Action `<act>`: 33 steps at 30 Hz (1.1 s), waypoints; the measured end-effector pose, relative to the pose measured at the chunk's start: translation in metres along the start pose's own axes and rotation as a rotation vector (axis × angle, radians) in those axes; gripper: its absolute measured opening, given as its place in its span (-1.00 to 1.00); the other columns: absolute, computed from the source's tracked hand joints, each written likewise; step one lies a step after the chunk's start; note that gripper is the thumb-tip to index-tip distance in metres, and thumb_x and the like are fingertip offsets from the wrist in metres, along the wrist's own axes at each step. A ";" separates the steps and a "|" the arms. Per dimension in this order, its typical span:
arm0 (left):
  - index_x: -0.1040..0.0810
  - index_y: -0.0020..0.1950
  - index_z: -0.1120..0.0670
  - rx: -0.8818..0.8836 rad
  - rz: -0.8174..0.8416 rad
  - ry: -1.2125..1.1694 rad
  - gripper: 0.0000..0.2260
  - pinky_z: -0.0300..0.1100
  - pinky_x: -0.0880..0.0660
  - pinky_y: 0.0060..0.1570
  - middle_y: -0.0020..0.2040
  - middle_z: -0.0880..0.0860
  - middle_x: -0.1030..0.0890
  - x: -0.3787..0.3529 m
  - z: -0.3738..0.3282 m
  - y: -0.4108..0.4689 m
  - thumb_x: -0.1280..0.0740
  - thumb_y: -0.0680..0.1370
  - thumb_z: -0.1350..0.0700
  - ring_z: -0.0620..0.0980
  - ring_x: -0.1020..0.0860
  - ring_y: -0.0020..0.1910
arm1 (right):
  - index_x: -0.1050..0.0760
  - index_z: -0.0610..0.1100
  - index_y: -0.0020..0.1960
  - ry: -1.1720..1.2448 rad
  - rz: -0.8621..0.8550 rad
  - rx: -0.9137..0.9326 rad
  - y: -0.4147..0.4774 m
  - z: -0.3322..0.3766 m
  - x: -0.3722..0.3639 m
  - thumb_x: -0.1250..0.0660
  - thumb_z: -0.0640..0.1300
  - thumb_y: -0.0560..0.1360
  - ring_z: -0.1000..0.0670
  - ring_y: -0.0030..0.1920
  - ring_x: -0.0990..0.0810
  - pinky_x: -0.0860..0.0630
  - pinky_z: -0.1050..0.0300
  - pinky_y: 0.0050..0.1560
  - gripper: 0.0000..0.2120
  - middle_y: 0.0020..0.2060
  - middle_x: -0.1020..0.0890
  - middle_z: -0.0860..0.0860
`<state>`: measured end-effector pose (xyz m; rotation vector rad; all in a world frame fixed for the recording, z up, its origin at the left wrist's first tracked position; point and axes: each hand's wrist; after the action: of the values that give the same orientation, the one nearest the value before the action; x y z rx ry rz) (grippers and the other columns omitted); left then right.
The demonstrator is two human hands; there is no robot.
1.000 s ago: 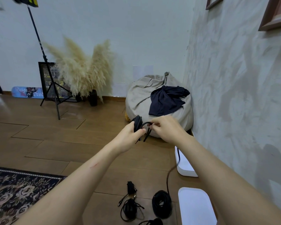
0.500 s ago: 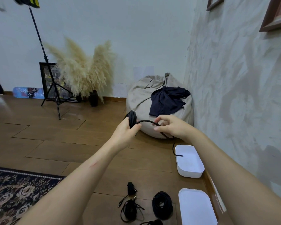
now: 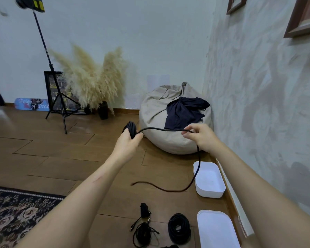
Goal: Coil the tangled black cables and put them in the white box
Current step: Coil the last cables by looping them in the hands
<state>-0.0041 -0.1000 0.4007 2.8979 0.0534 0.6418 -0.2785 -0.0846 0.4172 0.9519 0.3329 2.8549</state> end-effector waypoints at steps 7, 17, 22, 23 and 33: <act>-0.53 0.10 0.10 -0.064 0.124 -0.044 -0.75 -0.21 -0.46 -0.15 -0.02 0.08 -0.63 0.002 -0.010 -0.011 -0.23 0.70 -0.07 -0.01 -0.60 -0.04 | -0.64 -0.03 0.13 0.221 0.110 0.040 -0.016 0.029 0.018 -0.45 -0.09 0.57 0.03 -0.31 -0.43 -0.43 0.15 -0.32 -0.85 -0.27 -0.52 -0.07; -0.52 0.15 0.06 -0.224 0.328 -0.056 -0.79 0.05 -0.52 0.17 0.07 0.15 -0.60 -0.028 -0.025 -0.040 -0.22 0.70 -0.05 0.12 -0.58 0.09 | -0.66 0.00 -0.02 -0.057 0.085 0.320 -0.023 0.062 0.006 -0.39 -0.01 0.60 0.09 -0.28 -0.55 -0.49 0.11 -0.15 -0.90 -0.32 -0.65 0.00; -0.54 0.05 0.10 -0.256 0.462 -0.071 -0.65 -0.08 -0.52 0.08 -0.03 0.13 -0.63 -0.029 -0.032 -0.049 -0.17 0.71 -0.15 -0.05 -0.58 -0.06 | -0.68 -0.03 -0.05 -0.074 -0.036 0.398 -0.024 0.061 0.003 -0.41 -0.06 0.58 0.08 -0.16 -0.63 -0.56 -0.04 -0.04 -0.91 -0.22 -0.69 0.10; -0.54 0.04 0.10 -0.255 0.484 -0.086 -0.63 -0.12 -0.52 0.08 -0.05 0.09 -0.63 -0.029 -0.034 -0.051 -0.14 0.71 -0.17 -0.08 -0.58 -0.07 | -0.68 -0.04 -0.06 -0.053 -0.048 0.408 -0.024 0.061 0.002 -0.41 -0.07 0.58 0.04 -0.13 -0.65 -0.57 -0.10 0.00 -0.91 -0.21 -0.70 0.10; -0.55 0.04 0.10 -0.352 0.545 -0.204 -0.64 0.02 -0.53 0.07 -0.03 0.17 -0.60 -0.023 -0.042 -0.062 -0.19 0.68 -0.19 0.16 -0.59 0.02 | -0.62 -0.09 -0.05 0.338 0.103 0.235 -0.023 0.054 0.006 -0.48 -0.08 0.53 0.00 -0.26 -0.43 -0.39 0.20 -0.23 -0.90 -0.25 -0.53 -0.16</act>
<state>-0.0425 -0.0340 0.4177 2.6039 -0.8099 0.3703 -0.2499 -0.0517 0.4567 0.5220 0.6829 3.1202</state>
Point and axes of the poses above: each hand's wrist, its own y-axis towards the middle knuckle, its own x-axis out of the back of the hand, z = x × y
